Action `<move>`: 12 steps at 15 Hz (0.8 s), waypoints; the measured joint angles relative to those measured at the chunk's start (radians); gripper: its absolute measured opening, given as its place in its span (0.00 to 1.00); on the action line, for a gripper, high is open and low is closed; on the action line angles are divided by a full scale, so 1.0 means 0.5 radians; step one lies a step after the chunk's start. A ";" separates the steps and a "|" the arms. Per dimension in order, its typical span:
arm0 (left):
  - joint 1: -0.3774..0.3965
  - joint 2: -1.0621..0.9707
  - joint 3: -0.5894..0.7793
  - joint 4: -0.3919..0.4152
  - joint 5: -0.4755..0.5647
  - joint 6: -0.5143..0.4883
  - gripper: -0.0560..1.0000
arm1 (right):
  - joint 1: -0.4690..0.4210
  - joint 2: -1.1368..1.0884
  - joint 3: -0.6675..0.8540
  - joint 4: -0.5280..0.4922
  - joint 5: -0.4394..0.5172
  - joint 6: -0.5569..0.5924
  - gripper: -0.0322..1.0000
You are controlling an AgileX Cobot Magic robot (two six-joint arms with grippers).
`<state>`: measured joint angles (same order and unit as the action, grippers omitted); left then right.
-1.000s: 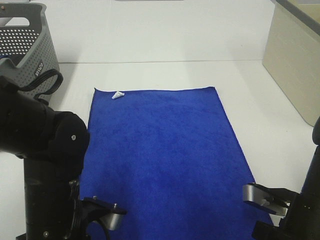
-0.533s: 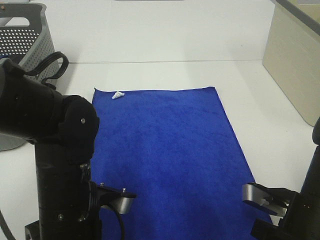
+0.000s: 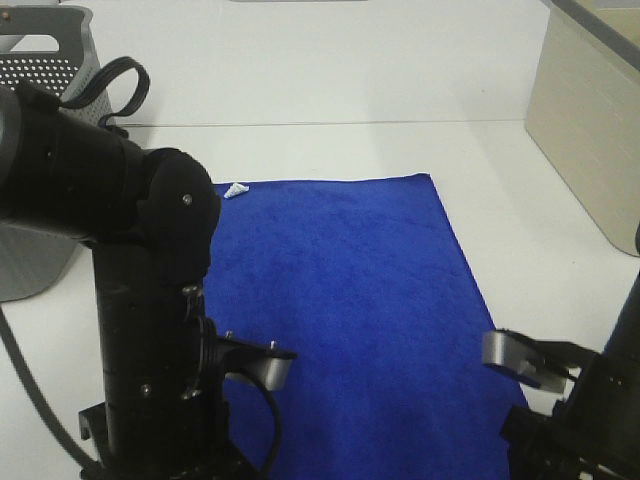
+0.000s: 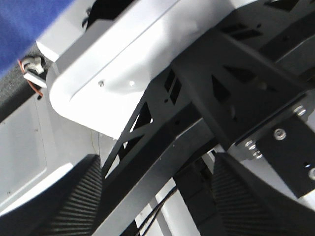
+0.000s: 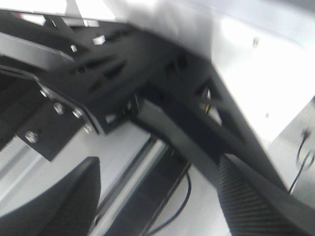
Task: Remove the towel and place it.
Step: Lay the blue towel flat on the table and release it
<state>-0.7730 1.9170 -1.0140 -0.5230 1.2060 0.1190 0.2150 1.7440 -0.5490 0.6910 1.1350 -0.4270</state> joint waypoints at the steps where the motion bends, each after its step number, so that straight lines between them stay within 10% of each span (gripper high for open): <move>1: 0.000 0.000 -0.052 0.008 0.000 0.000 0.64 | 0.000 -0.078 -0.062 -0.016 0.008 0.024 0.68; 12: 0.008 0.002 -0.722 0.674 0.010 -0.118 0.64 | 0.000 -0.332 -0.660 -0.440 0.006 0.404 0.68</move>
<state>-0.7690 1.9180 -1.3750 -0.1860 1.2110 0.0600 0.2150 1.5780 -0.8790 0.4710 1.1380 -0.2250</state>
